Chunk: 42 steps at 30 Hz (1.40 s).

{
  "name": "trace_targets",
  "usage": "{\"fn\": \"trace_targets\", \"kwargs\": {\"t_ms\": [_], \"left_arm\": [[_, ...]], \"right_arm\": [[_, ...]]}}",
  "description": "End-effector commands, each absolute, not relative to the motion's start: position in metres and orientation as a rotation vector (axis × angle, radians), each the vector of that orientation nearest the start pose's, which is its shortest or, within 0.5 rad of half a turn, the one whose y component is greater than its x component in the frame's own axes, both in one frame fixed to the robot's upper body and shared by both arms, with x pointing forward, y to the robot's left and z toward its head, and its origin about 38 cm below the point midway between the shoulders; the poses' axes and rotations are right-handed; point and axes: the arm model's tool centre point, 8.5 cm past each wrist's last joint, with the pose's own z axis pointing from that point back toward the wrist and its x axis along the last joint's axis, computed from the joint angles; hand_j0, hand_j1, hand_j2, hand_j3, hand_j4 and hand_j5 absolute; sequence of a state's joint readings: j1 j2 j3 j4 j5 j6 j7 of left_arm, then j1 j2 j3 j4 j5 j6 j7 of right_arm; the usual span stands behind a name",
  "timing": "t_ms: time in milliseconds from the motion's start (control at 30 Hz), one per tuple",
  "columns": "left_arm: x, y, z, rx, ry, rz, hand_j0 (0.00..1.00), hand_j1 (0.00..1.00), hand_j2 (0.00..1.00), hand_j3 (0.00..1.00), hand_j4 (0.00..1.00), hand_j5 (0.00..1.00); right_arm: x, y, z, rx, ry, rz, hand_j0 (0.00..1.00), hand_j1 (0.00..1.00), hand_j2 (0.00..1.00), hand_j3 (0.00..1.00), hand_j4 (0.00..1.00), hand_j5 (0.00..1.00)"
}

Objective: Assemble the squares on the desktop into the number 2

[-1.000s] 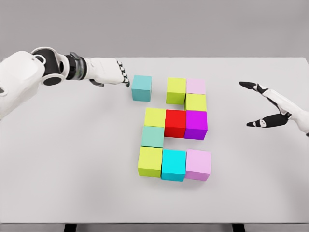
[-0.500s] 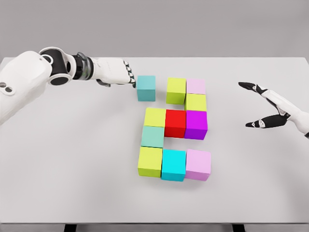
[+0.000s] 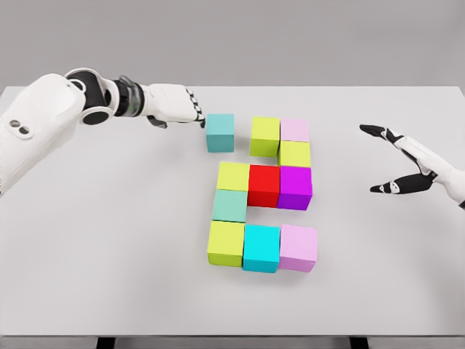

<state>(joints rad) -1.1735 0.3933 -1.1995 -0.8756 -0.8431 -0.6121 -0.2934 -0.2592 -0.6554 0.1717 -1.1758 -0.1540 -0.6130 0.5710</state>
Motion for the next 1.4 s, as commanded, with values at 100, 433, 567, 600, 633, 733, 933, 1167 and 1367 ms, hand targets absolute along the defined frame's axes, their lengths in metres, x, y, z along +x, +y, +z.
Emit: {"fn": "trace_targets", "kwargs": {"t_ms": [100,433,567,600,633,733,933,1167,1367], "left_arm": [[0.546,0.158,0.197,-0.798,1.298,3.021,0.81,0.81,0.81,0.81,0.81,0.81],[0.544,0.144,0.196,-0.774,1.312,3.003,0.81,0.81,0.81,0.81,0.81,0.81],[0.545,0.145,0.196,-0.776,1.309,3.007,0.81,0.81,0.81,0.81,0.81,0.81],[0.545,0.145,0.196,-0.776,1.309,3.007,0.81,0.81,0.81,0.81,0.81,0.81],[0.545,0.145,0.196,-0.776,1.309,3.007,0.81,0.81,0.81,0.81,0.81,0.81],[0.545,0.144,0.196,-0.775,1.31,3.007,0.81,0.81,0.81,0.81,0.81,0.81],[0.548,0.147,0.198,-0.791,1.315,3.012,0.82,0.82,0.82,0.82,0.82,0.82],[0.551,0.151,0.198,-0.804,1.317,3.03,0.84,0.84,0.84,0.84,0.84,0.84],[0.551,0.141,0.197,-0.79,1.326,3.025,0.84,0.84,0.84,0.84,0.84,0.84]], "right_arm": [[0.4,-0.4,0.132,-0.041,-1.668,1.093,1.0,1.0,1.0,1.0,1.0,1.0],[0.4,-0.4,0.132,-0.041,-1.669,1.091,1.0,1.0,1.0,1.0,1.0,1.0],[0.4,-0.4,0.132,-0.042,-1.67,1.09,1.0,1.0,1.0,1.0,1.0,1.0],[0.4,-0.4,0.132,-0.042,-1.67,1.09,1.0,1.0,1.0,1.0,1.0,1.0],[0.4,-0.4,0.132,-0.042,-1.67,1.09,1.0,1.0,1.0,1.0,1.0,1.0],[0.4,-0.4,0.132,-0.042,-1.67,1.09,1.0,1.0,1.0,1.0,1.0,1.0],[0.4,-0.4,0.132,-0.042,-1.67,1.09,1.0,1.0,1.0,1.0,1.0,1.0],[0.4,-0.4,0.132,-0.042,-1.67,1.09,1.0,1.0,1.0,1.0,1.0,1.0],[0.4,-0.4,0.132,-0.041,-1.669,1.091,1.0,1.0,1.0,1.0,1.0,1.0]]}}
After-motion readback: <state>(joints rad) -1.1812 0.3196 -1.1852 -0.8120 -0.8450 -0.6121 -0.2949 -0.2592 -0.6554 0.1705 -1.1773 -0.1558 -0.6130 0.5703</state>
